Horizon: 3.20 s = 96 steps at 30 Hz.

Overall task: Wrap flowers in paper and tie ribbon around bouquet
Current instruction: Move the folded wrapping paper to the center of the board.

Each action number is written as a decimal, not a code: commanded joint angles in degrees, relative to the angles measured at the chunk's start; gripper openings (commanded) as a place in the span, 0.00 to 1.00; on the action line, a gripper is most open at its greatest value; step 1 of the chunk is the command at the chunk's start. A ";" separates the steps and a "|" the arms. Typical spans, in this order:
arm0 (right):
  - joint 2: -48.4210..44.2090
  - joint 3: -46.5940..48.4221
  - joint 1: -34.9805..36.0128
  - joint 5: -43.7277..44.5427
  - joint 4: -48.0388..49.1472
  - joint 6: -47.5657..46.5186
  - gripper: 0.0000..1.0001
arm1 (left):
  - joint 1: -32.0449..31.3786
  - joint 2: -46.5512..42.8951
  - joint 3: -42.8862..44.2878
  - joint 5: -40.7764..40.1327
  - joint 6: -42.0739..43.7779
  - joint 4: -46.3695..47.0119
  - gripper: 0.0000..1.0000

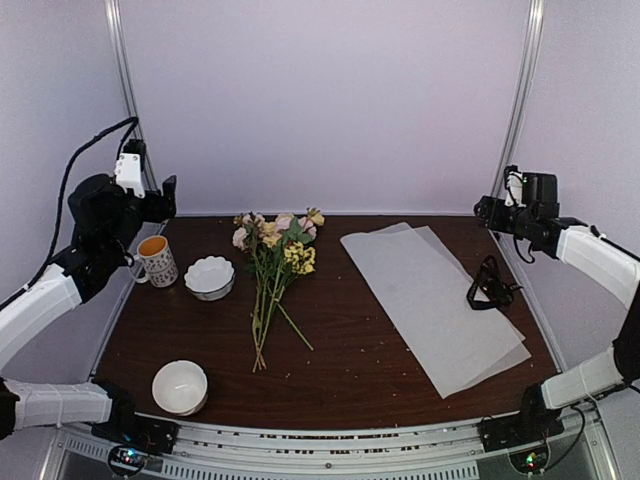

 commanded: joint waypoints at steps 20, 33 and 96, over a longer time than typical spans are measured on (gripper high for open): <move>16.01 -13.60 42.12 -4.57 -36.01 19.58 0.86 | -27.38 8.29 6.96 -0.03 2.04 -28.60 0.89; 30.82 17.31 55.03 -16.13 -36.33 15.66 0.84 | -27.30 5.13 4.80 -0.97 3.45 -27.93 0.93; -9.49 -22.42 36.45 -27.78 -35.68 38.93 0.62 | -27.47 5.66 1.87 1.23 4.52 -28.18 0.92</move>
